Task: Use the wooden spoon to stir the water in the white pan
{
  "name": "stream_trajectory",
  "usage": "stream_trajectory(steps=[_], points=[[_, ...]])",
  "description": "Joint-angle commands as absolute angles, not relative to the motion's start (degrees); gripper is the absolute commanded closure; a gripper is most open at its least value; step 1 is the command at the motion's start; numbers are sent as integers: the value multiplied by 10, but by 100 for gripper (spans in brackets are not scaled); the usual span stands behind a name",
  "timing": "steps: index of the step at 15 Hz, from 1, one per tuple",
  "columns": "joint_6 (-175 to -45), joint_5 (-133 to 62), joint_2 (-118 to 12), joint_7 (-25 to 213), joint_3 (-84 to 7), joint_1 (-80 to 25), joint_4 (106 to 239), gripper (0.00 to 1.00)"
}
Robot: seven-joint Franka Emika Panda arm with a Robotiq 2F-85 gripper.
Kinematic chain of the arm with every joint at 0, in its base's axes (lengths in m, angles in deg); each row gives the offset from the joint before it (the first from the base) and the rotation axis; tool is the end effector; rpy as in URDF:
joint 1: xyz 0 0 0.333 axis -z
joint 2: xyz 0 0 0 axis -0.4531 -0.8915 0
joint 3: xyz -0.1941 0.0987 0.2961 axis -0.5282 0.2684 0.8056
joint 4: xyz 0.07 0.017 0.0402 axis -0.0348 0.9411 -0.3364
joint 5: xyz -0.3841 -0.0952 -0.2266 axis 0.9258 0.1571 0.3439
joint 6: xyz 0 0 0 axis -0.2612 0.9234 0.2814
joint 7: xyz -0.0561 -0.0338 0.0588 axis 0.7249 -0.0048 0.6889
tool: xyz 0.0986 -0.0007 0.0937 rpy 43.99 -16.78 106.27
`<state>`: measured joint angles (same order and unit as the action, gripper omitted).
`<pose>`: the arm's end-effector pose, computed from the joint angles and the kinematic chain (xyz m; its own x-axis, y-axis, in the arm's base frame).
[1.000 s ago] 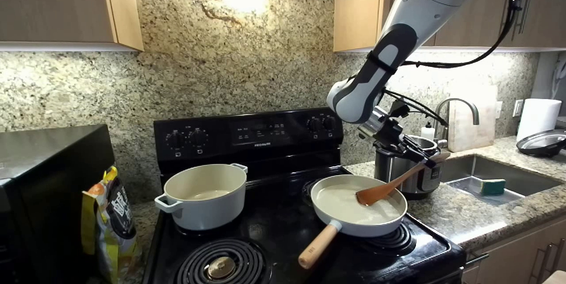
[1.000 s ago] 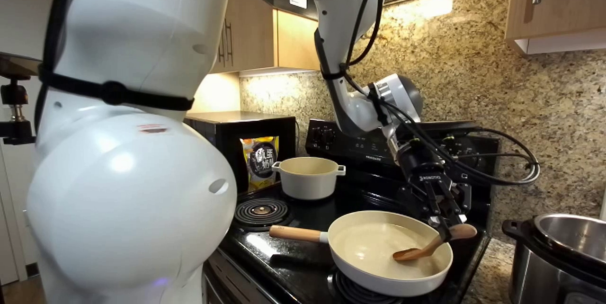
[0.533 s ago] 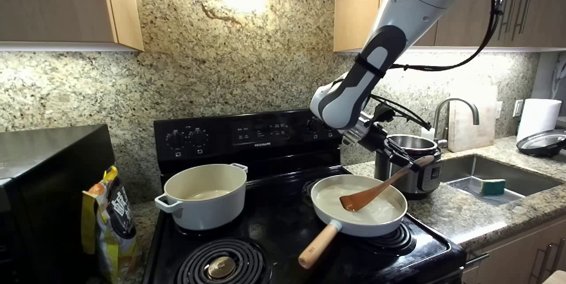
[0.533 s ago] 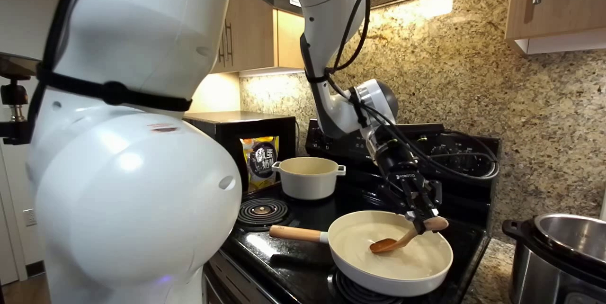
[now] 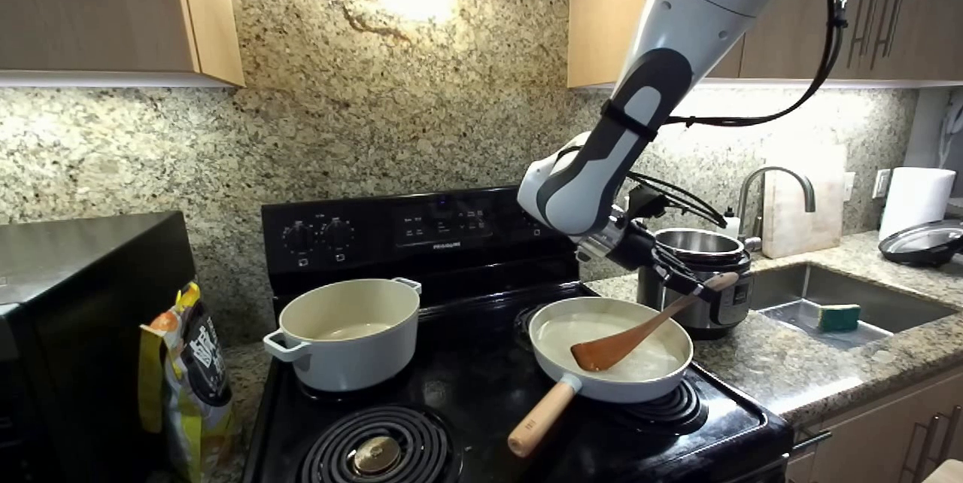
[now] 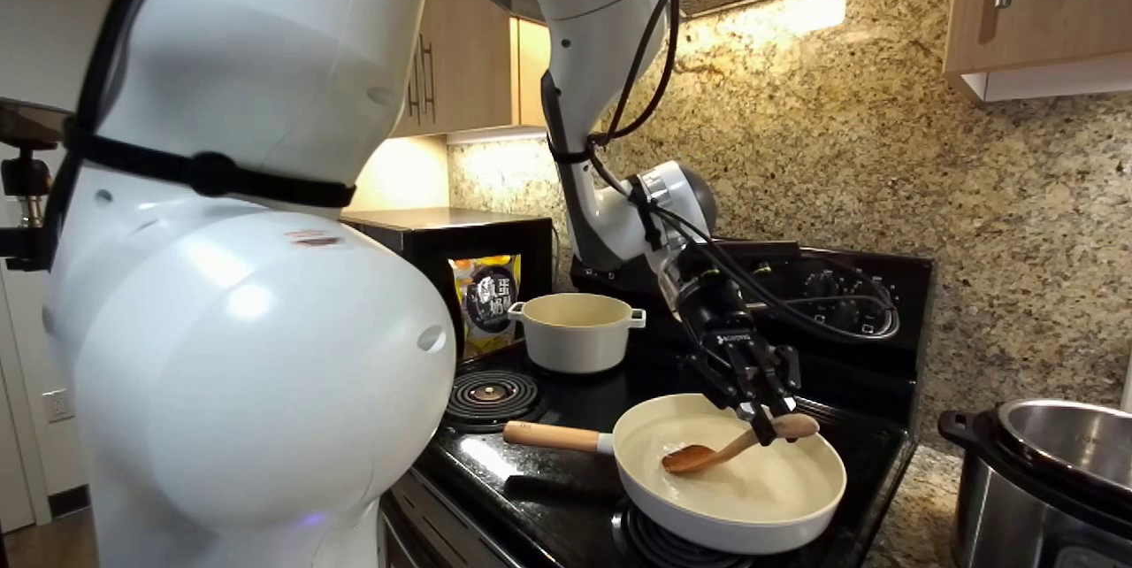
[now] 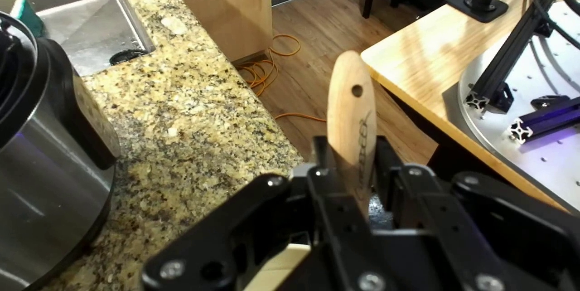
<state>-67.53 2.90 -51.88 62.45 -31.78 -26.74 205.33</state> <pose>0.5121 -0.0636 0.2342 0.3388 0.3913 -0.8556 0.7812 -0.6238 0.0240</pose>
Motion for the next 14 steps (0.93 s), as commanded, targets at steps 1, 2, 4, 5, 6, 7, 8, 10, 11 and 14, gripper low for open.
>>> stream_trajectory(steps=[1, 2, 4, 5, 6, 7, 8, 10, 11, 14], points=[[-678, 41, -483, 615, -319, -262, 2095, 93], [-681, 40, -477, 616, -321, -259, 2101, 93], [-682, 38, -467, 615, -325, -255, 2109, 93], [-682, 37, -463, 614, -328, -254, 2112, 93], [-681, 35, -461, 614, -331, -252, 2112, 93], [-682, 34, -459, 613, -335, -251, 2112, 93], [-680, 28, -458, 615, -338, -249, 2108, 93], [-680, 22, -460, 616, -343, -244, 2100, 93], [-680, 20, -462, 617, -346, -243, 2096, 93], [-676, 13, -476, 626, -349, -240, 2077, 93]])
